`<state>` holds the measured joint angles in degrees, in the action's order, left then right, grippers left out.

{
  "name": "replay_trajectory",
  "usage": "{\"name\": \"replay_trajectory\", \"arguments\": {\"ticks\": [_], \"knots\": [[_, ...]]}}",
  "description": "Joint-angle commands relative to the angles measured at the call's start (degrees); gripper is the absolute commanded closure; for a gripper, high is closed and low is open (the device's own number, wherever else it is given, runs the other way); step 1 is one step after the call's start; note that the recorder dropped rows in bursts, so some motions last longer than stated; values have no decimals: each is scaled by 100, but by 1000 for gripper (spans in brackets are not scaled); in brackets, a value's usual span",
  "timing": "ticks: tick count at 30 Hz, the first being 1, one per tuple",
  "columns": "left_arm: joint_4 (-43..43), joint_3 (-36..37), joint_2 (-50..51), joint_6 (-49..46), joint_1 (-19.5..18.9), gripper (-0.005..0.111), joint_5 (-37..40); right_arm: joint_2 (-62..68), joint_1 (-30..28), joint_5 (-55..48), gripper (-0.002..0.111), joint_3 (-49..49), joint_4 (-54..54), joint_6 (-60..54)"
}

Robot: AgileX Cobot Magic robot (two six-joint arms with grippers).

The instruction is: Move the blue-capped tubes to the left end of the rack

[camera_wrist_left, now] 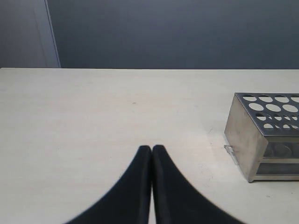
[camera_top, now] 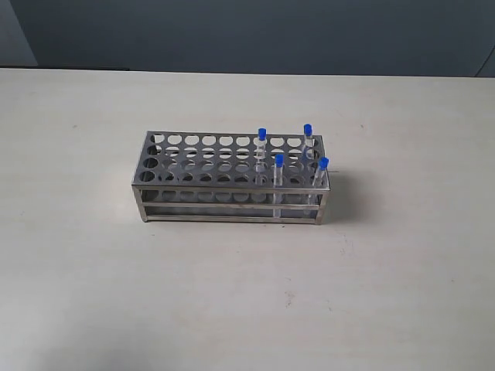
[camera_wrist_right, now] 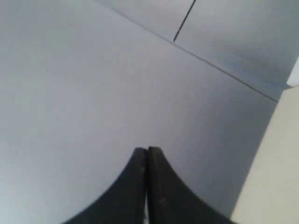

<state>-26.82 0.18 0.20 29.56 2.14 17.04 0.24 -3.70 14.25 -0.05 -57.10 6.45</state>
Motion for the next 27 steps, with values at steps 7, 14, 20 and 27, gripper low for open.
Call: {"name": "replay_trajectory", "arguments": {"ticks": [7,14,20,27], "knots": [[-2,-18,-20,3,25,106,-38,-17,-22,-701,108,-661,1939,955],[-2,-18,-20,3,25,106,-38,1914,-22,-4040,108,-2562,4012,-108],[-2,-18,-20,3,25,106,-38,4548,515,-5103,108,-4076,2874,-2746],[-2,-18,-20,3,25,106,-38,7062,2143,-5416,106,-5613,3731,-2915]]}}
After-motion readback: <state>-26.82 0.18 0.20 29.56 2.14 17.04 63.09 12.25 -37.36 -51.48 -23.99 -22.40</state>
